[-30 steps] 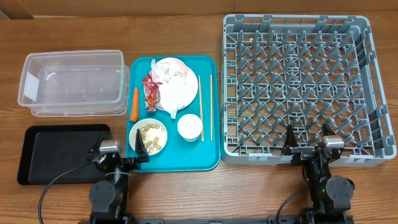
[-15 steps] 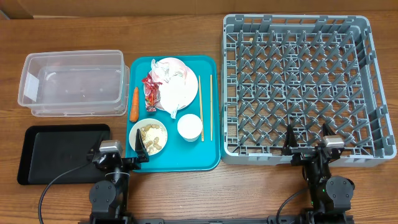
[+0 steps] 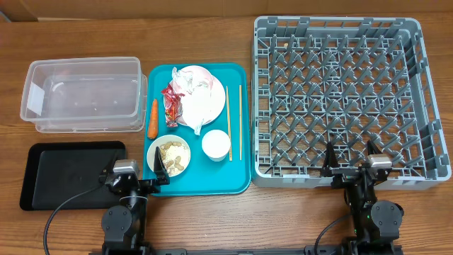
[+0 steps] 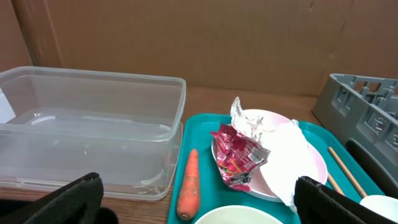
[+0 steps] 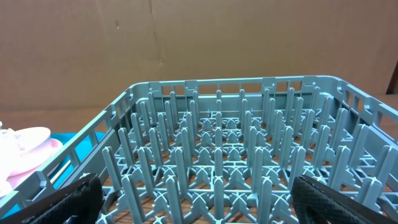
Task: Sort waste into correct bins and load items into the dishwasher
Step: 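Move the left gripper over the red candy wrapper on the pink plate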
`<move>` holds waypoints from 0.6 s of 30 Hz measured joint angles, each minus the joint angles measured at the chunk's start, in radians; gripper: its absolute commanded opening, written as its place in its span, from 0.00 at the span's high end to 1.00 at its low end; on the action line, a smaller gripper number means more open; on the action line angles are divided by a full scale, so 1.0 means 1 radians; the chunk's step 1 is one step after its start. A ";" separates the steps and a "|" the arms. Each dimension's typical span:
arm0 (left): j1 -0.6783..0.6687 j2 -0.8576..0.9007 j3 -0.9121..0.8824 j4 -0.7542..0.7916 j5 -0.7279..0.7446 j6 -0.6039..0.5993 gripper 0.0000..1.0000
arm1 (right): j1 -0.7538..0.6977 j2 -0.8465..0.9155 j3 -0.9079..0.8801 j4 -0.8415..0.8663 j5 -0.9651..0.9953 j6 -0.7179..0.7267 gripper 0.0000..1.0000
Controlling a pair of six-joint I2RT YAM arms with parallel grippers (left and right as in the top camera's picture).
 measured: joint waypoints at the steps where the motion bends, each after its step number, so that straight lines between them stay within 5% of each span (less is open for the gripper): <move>1: 0.000 0.000 0.000 0.000 0.000 0.000 0.00 | 0.000 0.000 0.000 0.000 0.000 0.000 0.00; 18: 0.000 0.000 0.000 0.011 0.000 0.000 0.00 | 0.000 0.000 0.000 0.000 0.000 0.000 0.00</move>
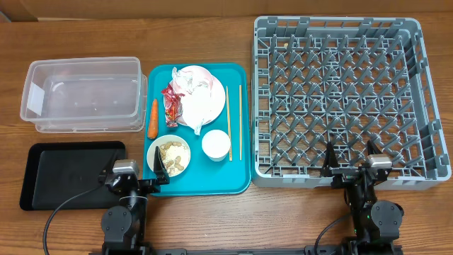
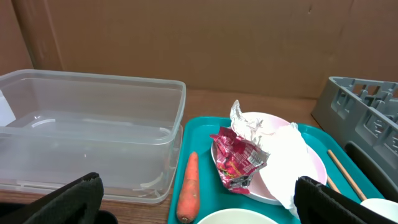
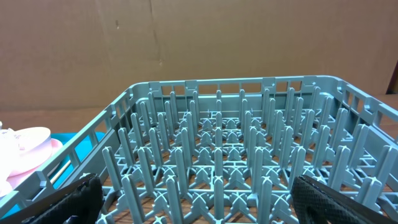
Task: Sort waste into correct bins and load items into the dishwasher
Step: 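Move the left gripper over the red candy wrapper on the pink plate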
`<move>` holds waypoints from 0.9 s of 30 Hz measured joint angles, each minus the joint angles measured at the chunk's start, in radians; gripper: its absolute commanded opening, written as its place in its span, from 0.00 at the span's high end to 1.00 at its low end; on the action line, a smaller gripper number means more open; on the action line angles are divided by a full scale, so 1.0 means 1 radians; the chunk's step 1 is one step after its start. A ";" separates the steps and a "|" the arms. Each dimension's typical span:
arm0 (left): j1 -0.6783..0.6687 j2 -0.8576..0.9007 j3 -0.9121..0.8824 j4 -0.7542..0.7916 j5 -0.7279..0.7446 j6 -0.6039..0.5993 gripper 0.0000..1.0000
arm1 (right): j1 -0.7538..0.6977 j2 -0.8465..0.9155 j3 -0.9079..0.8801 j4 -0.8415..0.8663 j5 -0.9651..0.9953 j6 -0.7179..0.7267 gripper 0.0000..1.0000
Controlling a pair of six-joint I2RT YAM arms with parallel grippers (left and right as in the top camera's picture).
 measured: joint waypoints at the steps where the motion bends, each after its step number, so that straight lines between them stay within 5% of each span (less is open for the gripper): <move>1: 0.000 0.000 0.000 0.000 0.000 0.000 0.00 | 0.000 0.000 0.000 -0.001 0.000 0.000 0.00; 13: 0.000 0.000 0.000 -0.008 0.018 0.000 0.00 | 0.000 0.000 0.000 0.000 0.000 0.000 0.00; 19: 0.000 0.000 0.006 0.065 0.150 -0.001 0.00 | 0.000 0.000 0.000 0.000 0.000 0.000 0.00; 27: 0.000 0.004 0.317 -0.047 0.257 -0.053 0.00 | 0.000 0.000 0.000 -0.001 0.000 0.000 0.00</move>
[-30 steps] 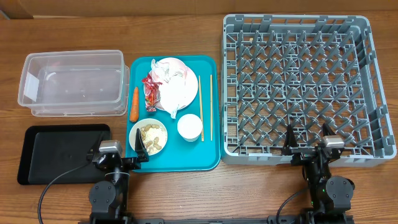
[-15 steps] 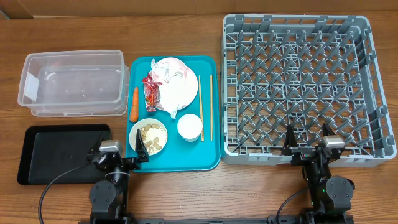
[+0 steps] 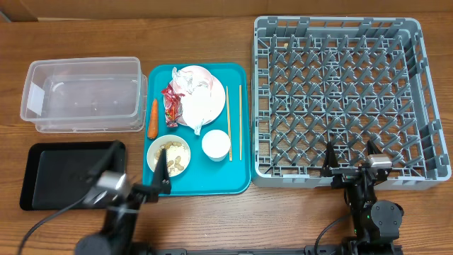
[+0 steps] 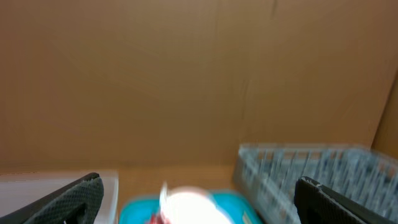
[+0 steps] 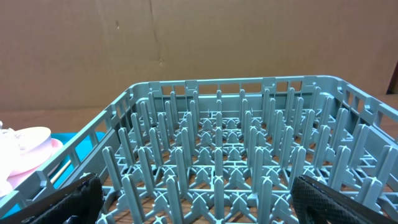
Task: Sort waste into correct bins and load items into the dishwasher
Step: 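Move the left gripper over the red candy wrapper on the pink plate, then lower the left gripper and grasp the red candy wrapper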
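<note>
A teal tray (image 3: 241,183) carries a pink plate (image 3: 211,99) with a crumpled white napkin, a red wrapper (image 3: 172,103), a carrot (image 3: 153,118), a bowl of nuts (image 3: 170,155), a white cup (image 3: 216,144) and chopsticks (image 3: 239,122). The grey dish rack (image 3: 426,92) stands to its right. My left gripper (image 3: 134,170) hangs open near the tray's front left corner, holding nothing; its wrist view is blurred, with the plate (image 4: 193,205) low in the frame. My right gripper (image 3: 350,157) rests open at the rack's front edge, facing the rack (image 5: 217,149).
A clear plastic bin (image 3: 81,95) sits left of the tray, and a black tray (image 3: 64,173) lies in front of it. A cardboard wall (image 5: 186,37) stands behind the table. The rack's upright pegs fill its floor.
My left arm has risen from its rest spot; its wrist view is now blurred and shows mostly the cardboard wall, with the tray low in the frame. The right arm has not moved.
Both grippers sat open at the table's front edge, the left facing the bin and tray, the right facing the rack. At the second moment the left view had shifted slightly upward. Now the left gripper is raised; nothing on the tray has moved.
</note>
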`<move>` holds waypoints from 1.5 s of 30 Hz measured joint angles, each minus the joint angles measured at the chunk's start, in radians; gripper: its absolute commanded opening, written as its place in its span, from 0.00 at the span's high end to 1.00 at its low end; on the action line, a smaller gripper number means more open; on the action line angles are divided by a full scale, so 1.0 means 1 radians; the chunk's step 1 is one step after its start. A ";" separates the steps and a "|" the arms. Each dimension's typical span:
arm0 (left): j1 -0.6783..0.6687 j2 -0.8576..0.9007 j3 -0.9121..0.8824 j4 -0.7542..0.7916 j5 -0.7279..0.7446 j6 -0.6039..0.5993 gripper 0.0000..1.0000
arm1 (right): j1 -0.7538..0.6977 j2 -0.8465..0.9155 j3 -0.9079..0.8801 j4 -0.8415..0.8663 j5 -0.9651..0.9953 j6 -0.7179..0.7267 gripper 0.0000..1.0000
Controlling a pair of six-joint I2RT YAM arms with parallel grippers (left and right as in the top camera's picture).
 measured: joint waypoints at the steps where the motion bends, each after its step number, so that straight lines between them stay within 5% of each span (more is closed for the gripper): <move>1: 0.000 0.009 0.055 -0.017 0.000 -0.001 0.00 | 0.000 0.000 0.000 0.001 0.000 0.000 0.00; 8: 0.000 0.265 0.450 -0.239 0.001 -0.002 0.00 | 0.000 0.000 0.000 0.000 0.000 0.000 0.00; 18: 0.000 0.960 1.178 -0.989 0.037 -0.005 0.00 | 0.000 0.001 0.000 0.000 0.000 0.000 0.00; 22: 0.000 1.182 1.356 -1.161 0.057 -0.005 0.00 | 0.000 0.001 0.000 0.000 0.000 0.000 0.00; 31: 0.000 1.520 1.400 -1.162 0.131 -0.005 0.00 | 0.000 0.001 0.000 0.001 0.000 0.000 0.00; 37: 0.000 1.691 1.400 -1.131 0.151 -0.041 0.28 | 0.000 0.001 0.000 0.000 0.000 0.000 0.00; 45: -0.009 1.851 1.400 -1.124 0.112 -0.111 0.35 | 0.000 0.001 0.000 0.000 0.000 0.000 0.00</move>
